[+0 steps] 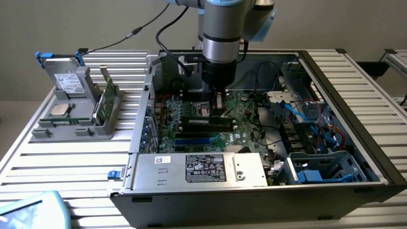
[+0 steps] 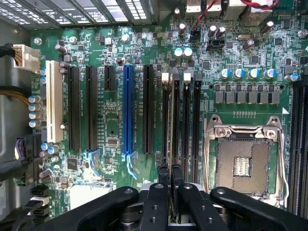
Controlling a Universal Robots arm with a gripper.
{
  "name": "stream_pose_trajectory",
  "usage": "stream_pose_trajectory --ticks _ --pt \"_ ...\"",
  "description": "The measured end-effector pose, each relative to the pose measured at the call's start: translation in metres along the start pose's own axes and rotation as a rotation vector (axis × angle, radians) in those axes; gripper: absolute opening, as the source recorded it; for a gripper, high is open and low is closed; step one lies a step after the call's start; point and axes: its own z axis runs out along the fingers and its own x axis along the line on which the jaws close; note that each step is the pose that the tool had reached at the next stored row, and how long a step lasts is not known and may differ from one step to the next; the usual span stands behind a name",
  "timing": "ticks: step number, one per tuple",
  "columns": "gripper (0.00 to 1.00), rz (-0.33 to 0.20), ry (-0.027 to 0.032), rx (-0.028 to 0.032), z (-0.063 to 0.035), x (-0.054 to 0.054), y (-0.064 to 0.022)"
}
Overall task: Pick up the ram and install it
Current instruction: 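Insert the ram into the slot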
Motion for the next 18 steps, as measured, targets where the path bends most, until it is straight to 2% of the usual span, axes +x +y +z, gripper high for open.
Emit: stream_pose_trajectory --ticks 3,7,9,10,18 --pt "0.13 0.008 0.0006 0.0085 -0.0005 -0.0002 0.0000" --pt "0.13 0.021 0.0005 0.0323 -0.0007 -0.0013 0.0001" --pt "0.13 0.026 -0.0001 0.0416 -0.0005 -0.0015 0.0002" --pt "0.13 0.026 -0.0001 0.0435 -0.0005 -0.0015 0.0006" --pt "0.13 0.024 0.0011 0.0476 -0.0005 -0.0015 0.0051"
